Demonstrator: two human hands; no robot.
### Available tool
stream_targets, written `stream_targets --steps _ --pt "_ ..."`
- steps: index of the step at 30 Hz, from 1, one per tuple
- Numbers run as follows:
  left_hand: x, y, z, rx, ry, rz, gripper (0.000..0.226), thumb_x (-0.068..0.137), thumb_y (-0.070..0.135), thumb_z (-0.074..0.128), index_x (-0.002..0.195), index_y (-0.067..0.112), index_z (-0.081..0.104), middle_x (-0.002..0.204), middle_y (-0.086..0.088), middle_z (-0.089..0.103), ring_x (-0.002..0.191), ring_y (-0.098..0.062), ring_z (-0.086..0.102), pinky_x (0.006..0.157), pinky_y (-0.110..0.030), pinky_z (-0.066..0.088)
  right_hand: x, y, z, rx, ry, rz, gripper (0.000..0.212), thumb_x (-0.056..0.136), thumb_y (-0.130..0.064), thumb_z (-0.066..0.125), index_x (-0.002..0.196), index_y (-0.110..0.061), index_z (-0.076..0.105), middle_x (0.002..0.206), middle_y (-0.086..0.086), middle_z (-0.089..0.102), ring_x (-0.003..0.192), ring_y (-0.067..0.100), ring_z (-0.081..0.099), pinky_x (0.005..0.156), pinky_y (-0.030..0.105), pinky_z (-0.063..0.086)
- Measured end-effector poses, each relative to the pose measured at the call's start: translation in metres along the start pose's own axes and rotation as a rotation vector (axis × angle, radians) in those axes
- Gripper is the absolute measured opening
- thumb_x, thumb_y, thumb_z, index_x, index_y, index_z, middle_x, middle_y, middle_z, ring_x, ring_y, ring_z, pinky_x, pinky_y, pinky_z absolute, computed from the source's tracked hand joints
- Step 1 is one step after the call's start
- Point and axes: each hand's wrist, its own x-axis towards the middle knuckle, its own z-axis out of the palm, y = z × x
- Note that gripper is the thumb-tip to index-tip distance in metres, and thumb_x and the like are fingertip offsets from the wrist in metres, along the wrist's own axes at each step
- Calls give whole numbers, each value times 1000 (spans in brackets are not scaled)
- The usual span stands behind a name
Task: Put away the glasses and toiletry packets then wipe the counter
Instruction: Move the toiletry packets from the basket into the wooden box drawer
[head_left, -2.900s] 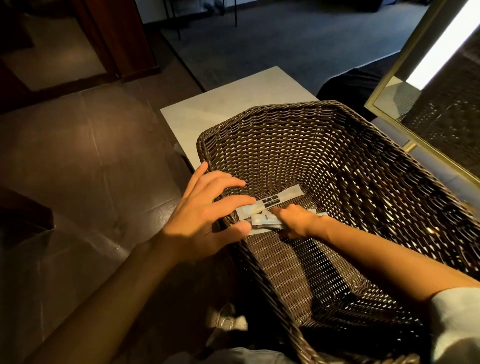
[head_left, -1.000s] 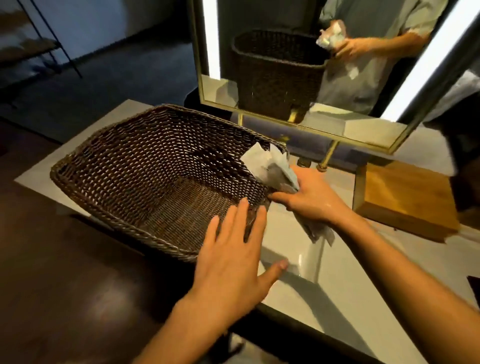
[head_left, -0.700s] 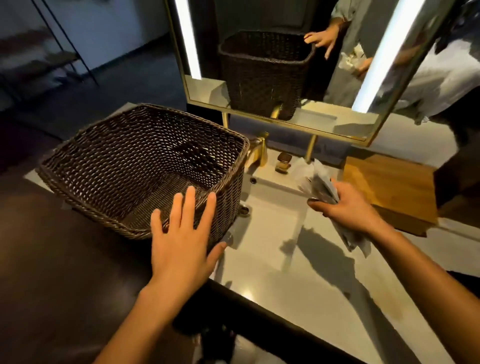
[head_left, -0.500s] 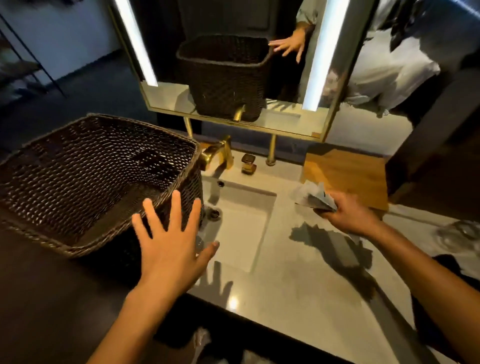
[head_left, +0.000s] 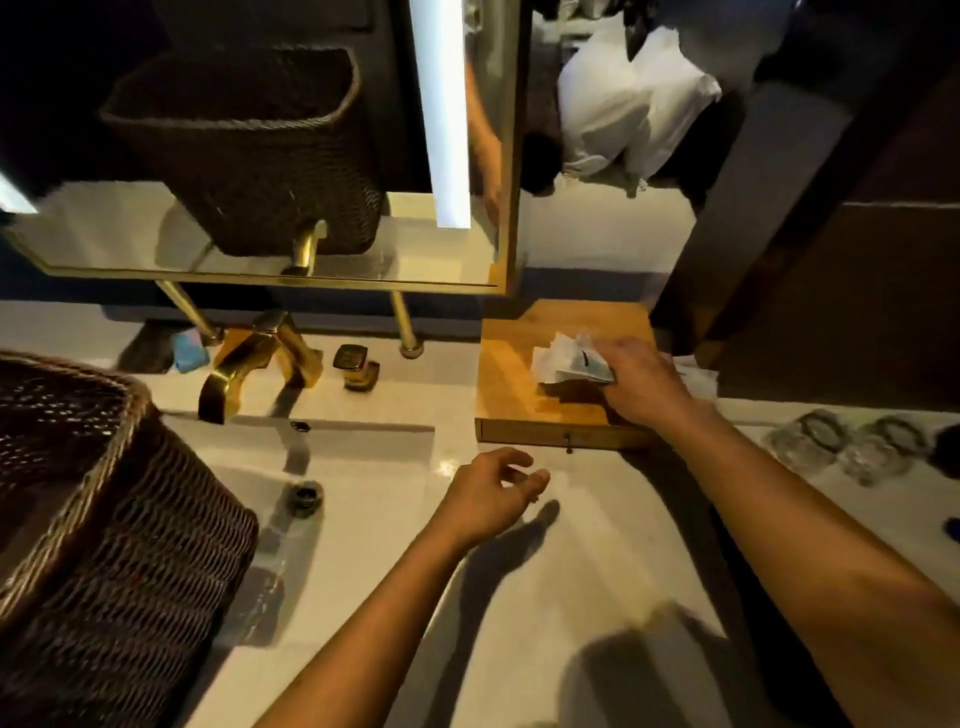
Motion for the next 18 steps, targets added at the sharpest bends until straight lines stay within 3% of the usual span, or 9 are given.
stream_targets --steps 3,5,6,8,10,14,18 --pt "40 -6 18 -170 -29 -98 39 97 42 61 128 17 64 118 -4 73 110 -21 69 104 -44 53 18 8 25 4 47 -10 61 85 -26 69 141 -28 45 144 5 49 128 31 47 104 46 42" --pt "64 -6 32 -262 -21 -128 27 100 35 59 119 16 66 119 -9 71 113 -26 67 105 -47 53 25 15 37 18 134 -42 58 80 -32 70 135 -26 51 139 5 53 123 30 51 99 44 46" --pt "73 -3 38 -336 -20 -142 21 102 30 57 112 15 67 116 -10 71 109 -25 68 100 -44 55 27 19 43 11 181 -65 58 77 -35 71 132 -24 53 136 5 55 120 30 53 96 44 48" --pt "87 7 46 -550 -32 -168 19 105 21 50 103 10 65 100 -11 70 87 -22 66 74 -29 57 26 27 53 -9 286 -120 61 71 -39 75 127 -22 57 131 6 61 116 30 58 93 44 50" --pt "97 16 52 -740 -68 -177 17 105 12 42 104 10 59 79 -9 58 65 -18 53 56 -25 39 24 33 61 -4 392 -163 66 65 -39 78 124 -19 59 125 8 65 111 30 63 92 45 52" --pt "111 11 60 -865 -159 -219 16 101 10 35 90 15 45 67 1 39 57 -13 34 63 -28 12 27 35 65 12 466 -203 63 64 -39 79 120 -22 55 121 6 67 108 28 65 91 45 53" --pt "112 4 66 -857 -150 -258 27 105 15 37 83 16 52 58 5 58 48 -10 52 46 -19 35 28 38 66 -5 435 -209 59 69 -42 74 122 -23 55 125 3 62 112 24 60 94 41 50"
